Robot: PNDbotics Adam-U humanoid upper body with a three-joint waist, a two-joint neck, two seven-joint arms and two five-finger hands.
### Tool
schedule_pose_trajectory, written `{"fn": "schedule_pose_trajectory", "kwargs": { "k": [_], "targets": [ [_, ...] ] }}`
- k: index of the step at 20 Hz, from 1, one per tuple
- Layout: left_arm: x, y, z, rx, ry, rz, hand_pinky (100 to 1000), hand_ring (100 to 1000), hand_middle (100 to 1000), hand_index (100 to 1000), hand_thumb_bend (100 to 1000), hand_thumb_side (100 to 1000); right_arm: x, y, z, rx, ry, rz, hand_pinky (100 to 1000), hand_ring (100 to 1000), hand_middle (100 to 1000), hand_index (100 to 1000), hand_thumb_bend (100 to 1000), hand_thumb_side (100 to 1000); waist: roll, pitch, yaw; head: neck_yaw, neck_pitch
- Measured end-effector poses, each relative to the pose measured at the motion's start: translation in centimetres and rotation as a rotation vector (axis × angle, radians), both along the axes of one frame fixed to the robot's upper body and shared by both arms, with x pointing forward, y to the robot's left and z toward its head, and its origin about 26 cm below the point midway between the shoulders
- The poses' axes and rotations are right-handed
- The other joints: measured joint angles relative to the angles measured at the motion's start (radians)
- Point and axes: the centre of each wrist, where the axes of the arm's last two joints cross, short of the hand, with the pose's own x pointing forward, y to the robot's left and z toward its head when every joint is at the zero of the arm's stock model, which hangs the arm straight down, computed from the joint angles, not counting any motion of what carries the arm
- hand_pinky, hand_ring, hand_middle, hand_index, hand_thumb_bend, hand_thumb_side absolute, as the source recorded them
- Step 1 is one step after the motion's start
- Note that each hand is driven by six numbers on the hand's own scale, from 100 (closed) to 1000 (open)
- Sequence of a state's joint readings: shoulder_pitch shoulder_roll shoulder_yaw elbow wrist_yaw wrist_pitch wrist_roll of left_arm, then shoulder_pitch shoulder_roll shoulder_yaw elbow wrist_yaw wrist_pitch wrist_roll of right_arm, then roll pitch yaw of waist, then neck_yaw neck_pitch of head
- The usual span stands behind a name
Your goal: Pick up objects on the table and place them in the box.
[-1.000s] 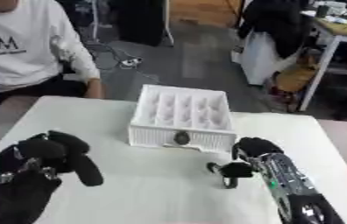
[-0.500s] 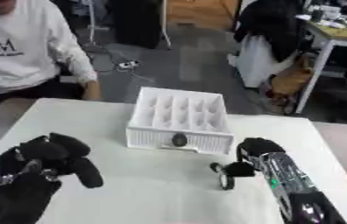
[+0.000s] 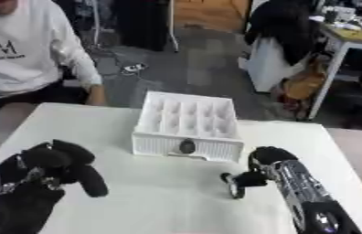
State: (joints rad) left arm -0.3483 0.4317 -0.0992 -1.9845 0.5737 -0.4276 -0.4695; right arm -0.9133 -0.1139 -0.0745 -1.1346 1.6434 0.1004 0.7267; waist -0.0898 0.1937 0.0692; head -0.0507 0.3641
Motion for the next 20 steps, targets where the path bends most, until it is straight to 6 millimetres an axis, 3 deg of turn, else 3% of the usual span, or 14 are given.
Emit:
{"fn": "schedule_pose_trajectory", "kwargs": {
  "k": [20],
  "targets": [
    [0.0, 0.0, 0.1, 0.0, -0.002, -0.001, 600, 582, 771, 847, 465, 688, 0.2, -0.1, -1.2, 0.01, 0.041, 0.008, 208, 465, 595, 646, 528, 1000, 0.001, 0.003, 0.006, 0.007, 0.0]
  ]
}}
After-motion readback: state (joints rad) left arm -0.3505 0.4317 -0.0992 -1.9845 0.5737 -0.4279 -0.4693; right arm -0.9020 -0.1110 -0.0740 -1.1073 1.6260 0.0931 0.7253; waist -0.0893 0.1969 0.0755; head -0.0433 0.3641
